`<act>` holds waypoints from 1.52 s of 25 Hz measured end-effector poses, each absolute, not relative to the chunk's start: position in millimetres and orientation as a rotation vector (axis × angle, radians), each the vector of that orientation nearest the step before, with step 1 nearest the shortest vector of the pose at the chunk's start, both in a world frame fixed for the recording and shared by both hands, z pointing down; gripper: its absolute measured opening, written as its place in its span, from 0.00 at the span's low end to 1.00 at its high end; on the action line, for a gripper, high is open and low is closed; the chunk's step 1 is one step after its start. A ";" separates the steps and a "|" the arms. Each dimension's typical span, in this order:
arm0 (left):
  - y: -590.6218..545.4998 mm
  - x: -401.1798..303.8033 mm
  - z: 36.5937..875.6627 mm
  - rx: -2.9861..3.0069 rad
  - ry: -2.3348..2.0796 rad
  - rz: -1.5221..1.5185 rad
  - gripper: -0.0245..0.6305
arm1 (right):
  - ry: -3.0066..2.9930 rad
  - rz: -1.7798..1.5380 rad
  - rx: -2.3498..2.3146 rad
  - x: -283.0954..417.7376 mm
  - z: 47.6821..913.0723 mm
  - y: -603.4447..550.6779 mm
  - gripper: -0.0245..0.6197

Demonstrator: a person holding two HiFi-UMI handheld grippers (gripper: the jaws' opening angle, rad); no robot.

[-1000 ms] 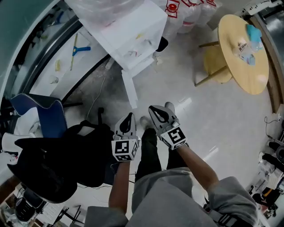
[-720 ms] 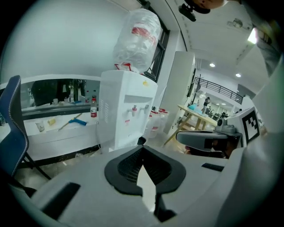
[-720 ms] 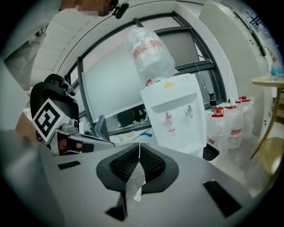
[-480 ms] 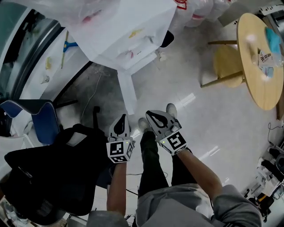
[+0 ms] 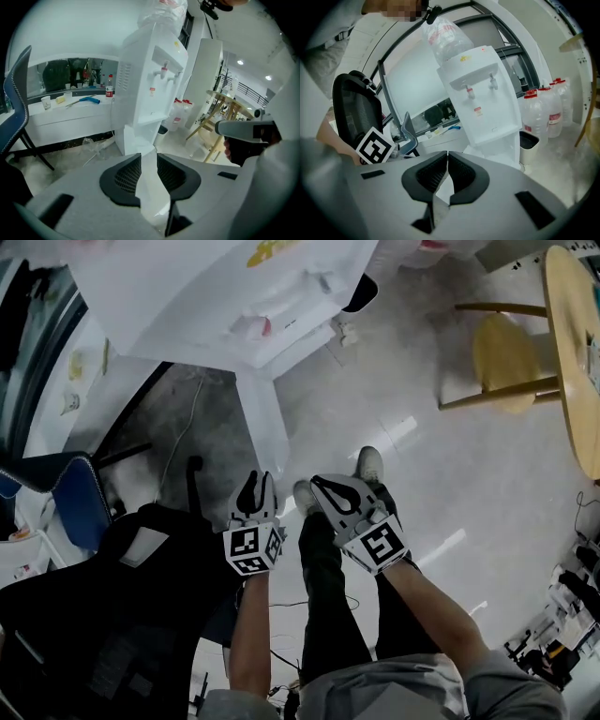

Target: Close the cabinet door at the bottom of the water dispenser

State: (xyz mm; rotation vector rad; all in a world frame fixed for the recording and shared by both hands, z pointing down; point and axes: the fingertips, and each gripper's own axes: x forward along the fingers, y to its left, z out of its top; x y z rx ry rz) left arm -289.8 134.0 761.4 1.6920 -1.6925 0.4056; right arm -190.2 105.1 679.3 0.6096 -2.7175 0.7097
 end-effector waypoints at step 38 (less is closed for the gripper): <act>117.8 -247.4 883.4 1.527 -1.494 0.404 0.39 | -2.642 0.798 0.769 -128.3 747.0 84.8 0.06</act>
